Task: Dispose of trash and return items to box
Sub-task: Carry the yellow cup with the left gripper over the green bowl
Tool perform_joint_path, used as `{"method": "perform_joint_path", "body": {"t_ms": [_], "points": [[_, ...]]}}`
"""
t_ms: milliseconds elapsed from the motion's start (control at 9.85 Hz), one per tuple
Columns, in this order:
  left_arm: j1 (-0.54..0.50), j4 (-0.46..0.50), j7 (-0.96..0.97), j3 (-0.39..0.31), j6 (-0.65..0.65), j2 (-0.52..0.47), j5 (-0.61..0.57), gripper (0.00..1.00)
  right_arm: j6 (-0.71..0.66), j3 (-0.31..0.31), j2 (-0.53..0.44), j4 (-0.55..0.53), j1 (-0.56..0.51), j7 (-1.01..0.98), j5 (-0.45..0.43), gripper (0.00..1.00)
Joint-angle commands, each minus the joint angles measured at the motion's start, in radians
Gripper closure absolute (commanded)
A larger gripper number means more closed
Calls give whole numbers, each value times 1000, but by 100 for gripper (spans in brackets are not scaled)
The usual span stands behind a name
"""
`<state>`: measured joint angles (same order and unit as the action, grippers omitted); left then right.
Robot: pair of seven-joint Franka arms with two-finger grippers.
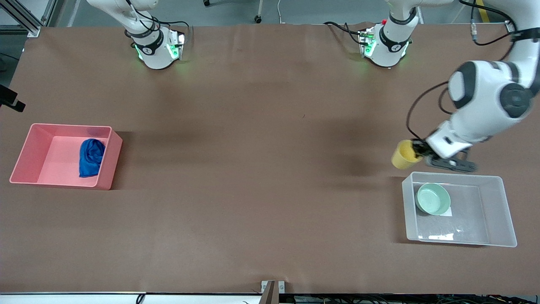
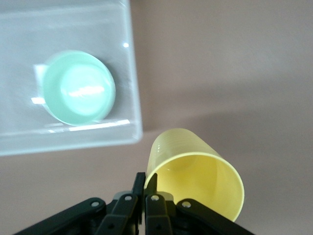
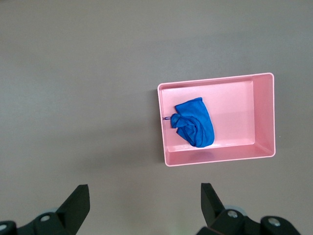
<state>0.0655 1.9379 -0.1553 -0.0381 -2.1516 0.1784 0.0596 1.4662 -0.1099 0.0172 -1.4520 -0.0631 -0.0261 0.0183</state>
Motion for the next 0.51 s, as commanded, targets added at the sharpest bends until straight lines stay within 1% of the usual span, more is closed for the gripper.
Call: {"method": "perform_joint_path", "body": {"t_ms": [0, 102, 203, 305, 406], "points": [[2, -219, -22, -64, 16, 206, -18, 99, -4, 3, -10, -5, -4, -11, 5, 0], [2, -282, -52, -91, 16, 270, -12, 99, -4, 3, -10, -5, -4, -11, 5, 0], [2, -324, -90, -124, 15, 323, -4, 99, -6, 3, -10, -5, -4, -11, 5, 0], [2, -354, -121, -144, 15, 372, 20, 99, -6, 3, -10, -5, -4, -11, 5, 0], [1, -365, -128, -146, 6, 398, 31, 99, -6, 3, -10, -5, -4, -11, 5, 0]]}}
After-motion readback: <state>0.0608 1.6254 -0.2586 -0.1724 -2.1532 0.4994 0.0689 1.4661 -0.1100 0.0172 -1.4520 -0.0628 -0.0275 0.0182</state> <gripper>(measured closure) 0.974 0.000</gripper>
